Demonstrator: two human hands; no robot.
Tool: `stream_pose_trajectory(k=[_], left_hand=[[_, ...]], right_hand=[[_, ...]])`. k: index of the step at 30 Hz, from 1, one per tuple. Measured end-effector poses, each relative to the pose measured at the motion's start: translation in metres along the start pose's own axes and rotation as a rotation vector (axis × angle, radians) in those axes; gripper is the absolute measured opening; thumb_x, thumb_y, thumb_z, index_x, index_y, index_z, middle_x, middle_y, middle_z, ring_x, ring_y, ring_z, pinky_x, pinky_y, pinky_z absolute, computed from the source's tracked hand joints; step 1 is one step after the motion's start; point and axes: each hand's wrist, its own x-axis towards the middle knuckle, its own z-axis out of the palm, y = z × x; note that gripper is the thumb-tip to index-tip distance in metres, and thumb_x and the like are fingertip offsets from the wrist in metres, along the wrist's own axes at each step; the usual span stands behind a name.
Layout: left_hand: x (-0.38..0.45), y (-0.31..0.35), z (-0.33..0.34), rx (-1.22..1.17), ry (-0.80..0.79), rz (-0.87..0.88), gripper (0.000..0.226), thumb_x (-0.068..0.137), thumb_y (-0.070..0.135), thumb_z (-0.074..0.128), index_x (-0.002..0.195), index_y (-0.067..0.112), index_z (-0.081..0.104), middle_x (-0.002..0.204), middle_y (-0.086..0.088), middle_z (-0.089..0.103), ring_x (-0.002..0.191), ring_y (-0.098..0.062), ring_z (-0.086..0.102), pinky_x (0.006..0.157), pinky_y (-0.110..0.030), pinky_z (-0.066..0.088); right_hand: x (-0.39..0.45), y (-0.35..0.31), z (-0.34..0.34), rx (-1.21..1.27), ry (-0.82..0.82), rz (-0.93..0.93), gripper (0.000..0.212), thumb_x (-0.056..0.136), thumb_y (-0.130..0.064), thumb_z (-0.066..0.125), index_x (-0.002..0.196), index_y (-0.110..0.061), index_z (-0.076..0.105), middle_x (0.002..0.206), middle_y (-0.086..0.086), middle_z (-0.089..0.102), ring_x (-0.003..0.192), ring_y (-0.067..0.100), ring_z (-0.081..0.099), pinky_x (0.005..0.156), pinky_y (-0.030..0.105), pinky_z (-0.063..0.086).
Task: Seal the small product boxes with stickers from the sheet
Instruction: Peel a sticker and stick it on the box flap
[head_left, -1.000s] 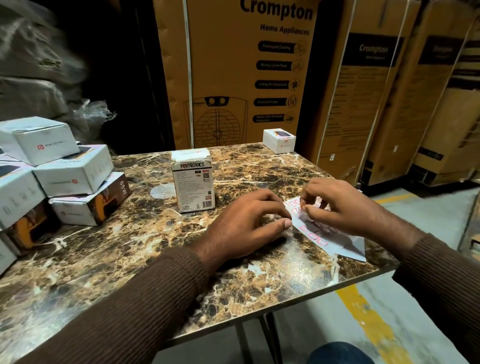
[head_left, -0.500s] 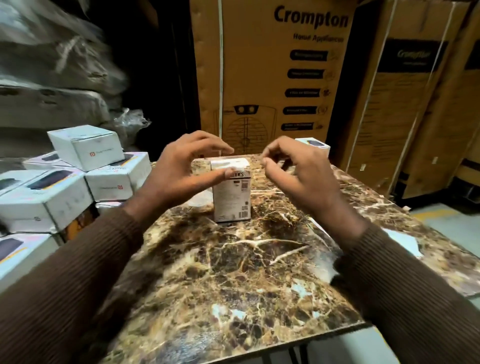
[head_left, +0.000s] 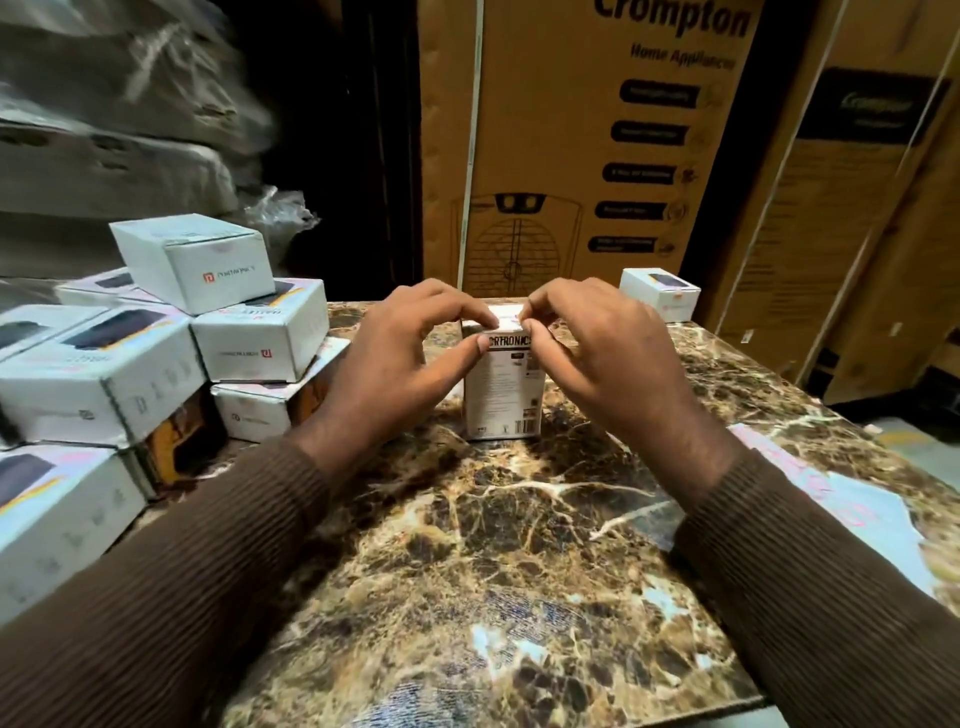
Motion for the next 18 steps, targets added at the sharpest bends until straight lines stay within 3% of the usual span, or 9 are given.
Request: stream_pose_trajectory(k=[9, 13, 18], left_hand=[[-0.003, 0.005, 0.005, 0.020, 0.035, -0.006, 0.019, 0.098, 0.036, 0.068, 0.111, 0.025, 0.075, 0.108, 0.013, 0.066, 0.106, -0.012, 0.059, 0.089, -0.042, 0.052], [-0.004, 0.005, 0.006, 0.013, 0.042, -0.013, 0.018, 0.098, 0.035, 0.067, 0.111, 0.024, 0.074, 0.108, 0.013, 0.066, 0.106, -0.012, 0.060, 0.089, -0.045, 0.053], [-0.003, 0.007, 0.006, 0.020, 0.037, -0.013, 0.021, 0.097, 0.037, 0.064, 0.110, 0.023, 0.074, 0.107, 0.012, 0.066, 0.104, -0.012, 0.060, 0.089, -0.045, 0.053]], right_hand=[[0.002, -0.012, 0.002, -0.175, 0.024, -0.084, 0.031, 0.104, -0.034, 0.045, 0.102, -0.011, 0.067, 0.086, 0.004, 0.068, 0.075, 0.018, 0.059, 0.061, 0.029, 0.047], [0.002, -0.017, 0.004, -0.244, 0.033, -0.087, 0.026, 0.104, -0.030, 0.052, 0.102, -0.009, 0.067, 0.086, 0.007, 0.070, 0.074, 0.021, 0.060, 0.061, 0.036, 0.052], [0.002, -0.023, 0.005, -0.280, 0.057, -0.087, 0.028, 0.103, -0.032, 0.054, 0.100, -0.008, 0.068, 0.086, 0.009, 0.071, 0.074, 0.023, 0.062, 0.063, 0.035, 0.048]])
